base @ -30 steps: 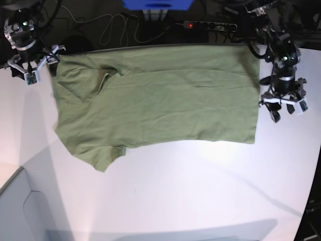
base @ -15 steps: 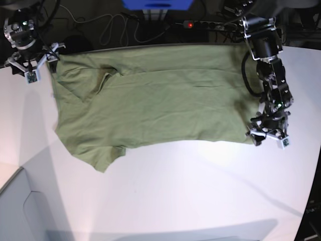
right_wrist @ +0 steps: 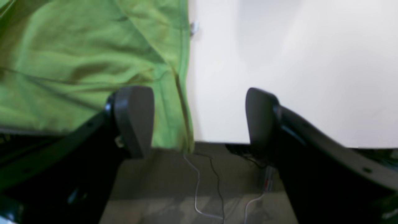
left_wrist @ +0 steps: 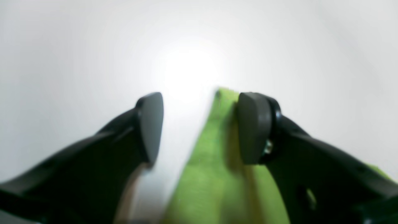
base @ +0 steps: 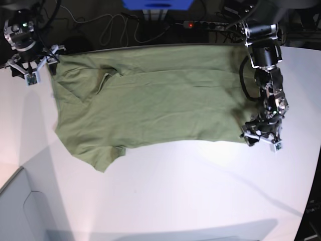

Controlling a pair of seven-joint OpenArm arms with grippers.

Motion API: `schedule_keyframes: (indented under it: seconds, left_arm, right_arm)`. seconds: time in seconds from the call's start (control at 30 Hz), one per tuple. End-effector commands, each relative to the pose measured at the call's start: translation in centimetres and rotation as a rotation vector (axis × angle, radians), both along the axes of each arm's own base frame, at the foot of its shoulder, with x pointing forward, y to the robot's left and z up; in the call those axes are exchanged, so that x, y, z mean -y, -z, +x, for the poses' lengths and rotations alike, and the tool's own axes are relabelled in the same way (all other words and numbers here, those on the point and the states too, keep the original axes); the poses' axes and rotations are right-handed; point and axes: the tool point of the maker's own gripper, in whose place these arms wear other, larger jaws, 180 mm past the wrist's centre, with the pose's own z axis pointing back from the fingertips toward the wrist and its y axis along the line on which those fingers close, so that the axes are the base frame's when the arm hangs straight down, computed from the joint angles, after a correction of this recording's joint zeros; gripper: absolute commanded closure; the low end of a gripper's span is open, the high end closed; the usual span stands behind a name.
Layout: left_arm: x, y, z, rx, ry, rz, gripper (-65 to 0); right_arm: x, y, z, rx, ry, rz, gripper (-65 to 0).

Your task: Fold the T-shirt properly

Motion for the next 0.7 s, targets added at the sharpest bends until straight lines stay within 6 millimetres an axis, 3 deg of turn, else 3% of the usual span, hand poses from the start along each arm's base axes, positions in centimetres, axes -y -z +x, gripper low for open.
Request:
schedule_keyframes:
  seconds: [0.0, 0.13, 0.3, 0.4, 0.67]
  left_arm:
    - [-1.1, -2.4, 1.5, 0.072, -0.007, 0.030, -36.3]
    - [-1.2, -3.0, 1.8, 0.127, -0.008, 0.060, -36.3]
    - [-1.5, -0.9, 1.0, 0.076, -0.022, 0.043, -35.5]
    - [-1.6, 0.1, 0.5, 0.054, -0.031, 0.032, -29.8]
    - [-1.5, 0.2, 0.5, 0.055, -0.031, 0.026, -20.8]
  right_arm:
    - [-0.1, -0.7, 0.3, 0.020, -0.030, -0.008, -44.4]
    - [-0.1, -0.7, 0.3, 0.020, -0.030, -0.008, -44.4]
    - [-0.1, -0.9, 0.8, 0.034, -0.030, -0.008, -44.4]
    - [-0.1, -1.1, 1.2, 0.046, -0.030, -0.009, -44.4]
    - [-0.1, -1.7, 2.2, 0.076, -0.030, -0.010, -44.4]
